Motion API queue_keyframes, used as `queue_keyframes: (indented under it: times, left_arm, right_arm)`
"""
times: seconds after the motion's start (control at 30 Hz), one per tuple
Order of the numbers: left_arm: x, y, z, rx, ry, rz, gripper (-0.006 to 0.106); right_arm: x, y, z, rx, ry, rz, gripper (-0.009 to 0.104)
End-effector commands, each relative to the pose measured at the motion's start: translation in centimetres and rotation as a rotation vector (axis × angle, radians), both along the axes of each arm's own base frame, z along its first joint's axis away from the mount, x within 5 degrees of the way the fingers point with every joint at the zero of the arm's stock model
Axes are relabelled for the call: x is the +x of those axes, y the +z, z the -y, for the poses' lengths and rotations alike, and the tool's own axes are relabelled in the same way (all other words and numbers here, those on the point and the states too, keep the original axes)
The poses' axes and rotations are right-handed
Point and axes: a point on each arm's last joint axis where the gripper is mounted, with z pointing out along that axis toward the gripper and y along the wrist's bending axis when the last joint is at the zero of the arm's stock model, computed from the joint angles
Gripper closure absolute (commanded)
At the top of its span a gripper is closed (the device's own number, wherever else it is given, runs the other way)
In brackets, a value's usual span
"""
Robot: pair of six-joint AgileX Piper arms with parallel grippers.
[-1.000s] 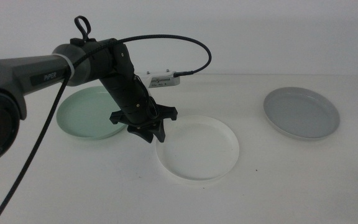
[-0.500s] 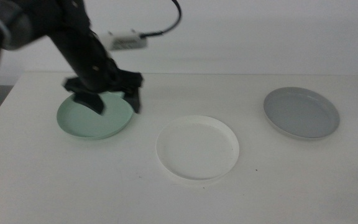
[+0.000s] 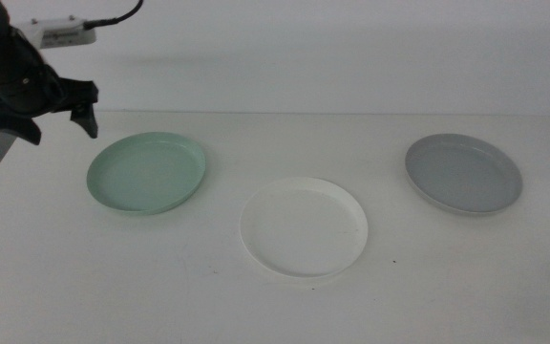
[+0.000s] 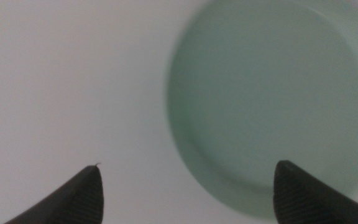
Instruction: Stack the three bowls on top of each other.
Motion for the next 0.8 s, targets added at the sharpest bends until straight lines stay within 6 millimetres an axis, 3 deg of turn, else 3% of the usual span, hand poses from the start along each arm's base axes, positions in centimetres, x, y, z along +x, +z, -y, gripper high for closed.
queue_keyframes:
  times: [0.0, 0.3, 0.5, 0.63, 0.7, 0.77]
  left_arm:
    - [1.4, -1.7, -1.1, 0.001, 0.002, -0.006, 0.007]
    - [4.2, -9.3, -1.5, 0.006, -0.023, -0.084, 0.007]
    - [4.4, -10.9, -1.4, -0.005, -0.036, -0.11, 0.009]
    - [4.4, -10.9, -1.3, -0.01, -0.032, -0.11, 0.028]
    - [4.4, -10.9, -1.2, -0.024, -0.028, -0.11, 0.046]
    - [4.3, -10.9, -1.2, -0.033, -0.025, -0.116, 0.072]
  right_arm:
    - [0.0, 0.0, 0.1, -0.014, -0.007, 0.008, 0.003]
    - [0.0, 0.0, 0.1, -0.014, -0.007, 0.008, 0.003]
    - [0.0, 0.0, 0.1, -0.014, -0.007, 0.008, 0.003]
    - [0.0, 0.0, 0.1, -0.014, -0.007, 0.008, 0.003]
    - [0.0, 0.0, 0.1, -0.014, -0.007, 0.008, 0.003]
    - [0.0, 0.0, 0.1, -0.014, -0.007, 0.008, 0.003]
